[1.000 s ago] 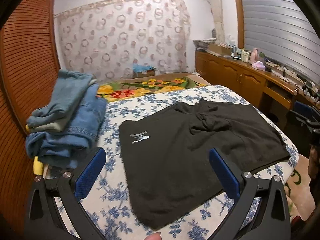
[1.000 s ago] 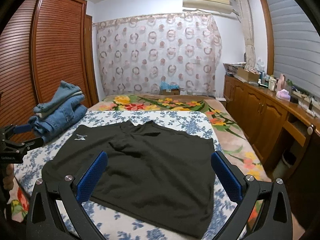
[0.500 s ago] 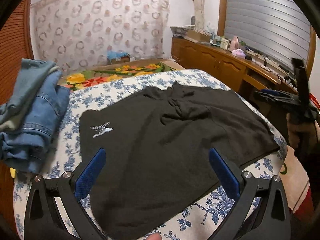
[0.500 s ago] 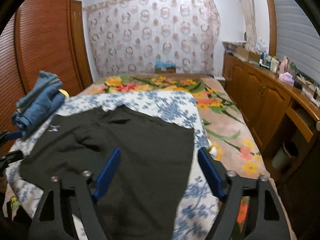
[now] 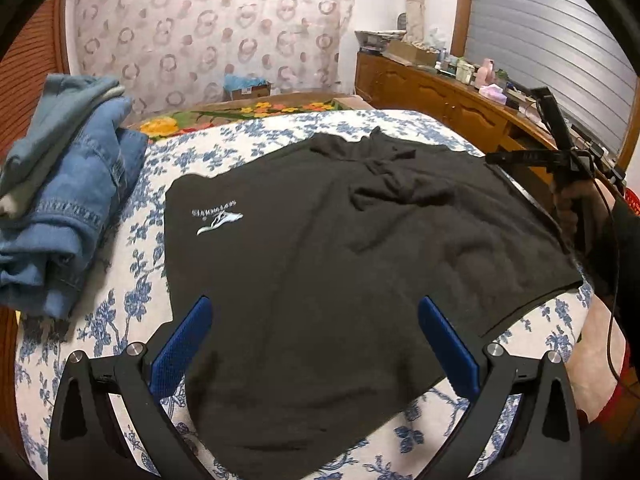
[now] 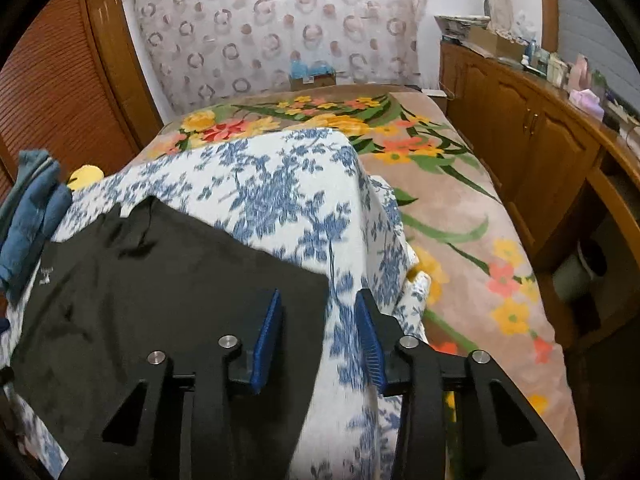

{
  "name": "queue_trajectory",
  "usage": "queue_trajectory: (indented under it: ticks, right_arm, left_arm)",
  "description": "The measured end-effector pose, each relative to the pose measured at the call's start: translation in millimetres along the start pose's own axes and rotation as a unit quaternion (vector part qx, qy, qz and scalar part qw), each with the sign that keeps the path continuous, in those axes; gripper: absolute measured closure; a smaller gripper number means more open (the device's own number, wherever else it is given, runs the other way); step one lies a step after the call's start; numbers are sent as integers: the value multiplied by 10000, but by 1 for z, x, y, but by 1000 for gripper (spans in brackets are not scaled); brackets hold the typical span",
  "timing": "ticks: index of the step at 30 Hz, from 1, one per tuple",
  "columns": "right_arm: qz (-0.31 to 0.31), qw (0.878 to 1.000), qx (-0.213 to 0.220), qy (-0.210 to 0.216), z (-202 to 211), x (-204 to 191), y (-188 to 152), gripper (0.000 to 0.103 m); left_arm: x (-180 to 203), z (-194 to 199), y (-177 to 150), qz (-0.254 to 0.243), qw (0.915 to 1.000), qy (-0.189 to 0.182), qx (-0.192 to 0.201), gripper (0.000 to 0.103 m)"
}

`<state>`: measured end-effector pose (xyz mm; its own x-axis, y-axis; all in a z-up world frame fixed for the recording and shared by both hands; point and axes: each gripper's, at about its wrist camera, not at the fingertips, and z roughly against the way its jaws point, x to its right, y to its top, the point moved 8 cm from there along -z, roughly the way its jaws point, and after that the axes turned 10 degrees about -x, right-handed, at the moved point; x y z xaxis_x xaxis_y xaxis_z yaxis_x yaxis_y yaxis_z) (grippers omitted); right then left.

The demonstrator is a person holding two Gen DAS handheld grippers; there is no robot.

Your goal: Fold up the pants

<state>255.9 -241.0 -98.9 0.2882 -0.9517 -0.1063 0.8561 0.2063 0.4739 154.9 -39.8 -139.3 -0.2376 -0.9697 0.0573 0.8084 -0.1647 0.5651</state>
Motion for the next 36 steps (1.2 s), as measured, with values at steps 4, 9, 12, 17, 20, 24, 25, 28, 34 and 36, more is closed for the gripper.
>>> queue_trajectory:
  ticks: [4, 9, 12, 17, 20, 24, 25, 28, 34, 36]
  right_arm:
    - [324, 9994, -33, -136, 6, -13, 0, 80]
    - [478, 9984, 4, -293, 10, -12, -3, 98]
    - [349, 9980, 146, -511, 9, 0, 2, 99]
    - [274, 9976, 171, -617, 7, -1, 0, 99]
    - [372, 9974, 199, -576, 9, -10, -2, 95]
    - [467, 9965, 324, -608, 26, -20, -7, 84]
    - [487, 9962, 376, -611, 30, -22, -9, 77]
    - [529, 9966, 498, -392, 41, -34, -19, 65]
    - [804, 9955, 510, 10, 52, -75, -60, 51]
    - [964, 9942, 466, 48, 51, -89, -73, 50]
  left_arm:
    - [-8, -2, -3, 86, 10000, 15, -31, 0]
    - [-14, -1, -7, 158, 9999, 33, -45, 0]
    - [-20, 1, -12, 225, 9997, 16, -45, 0]
    - [-32, 8, -21, 357, 9994, 2, -50, 0]
    - [-41, 12, -28, 431, 9990, 42, -66, 0]
    - [-49, 16, -36, 514, 9987, 10, -66, 2]
    - [-51, 18, -39, 523, 9986, 14, -65, 2]
    - [-51, 22, -46, 562, 9983, -78, -91, 3]
    - [-50, 33, -57, 557, 9984, -119, -10, 14]
    - [-52, 33, -58, 562, 9984, -72, -23, 22]
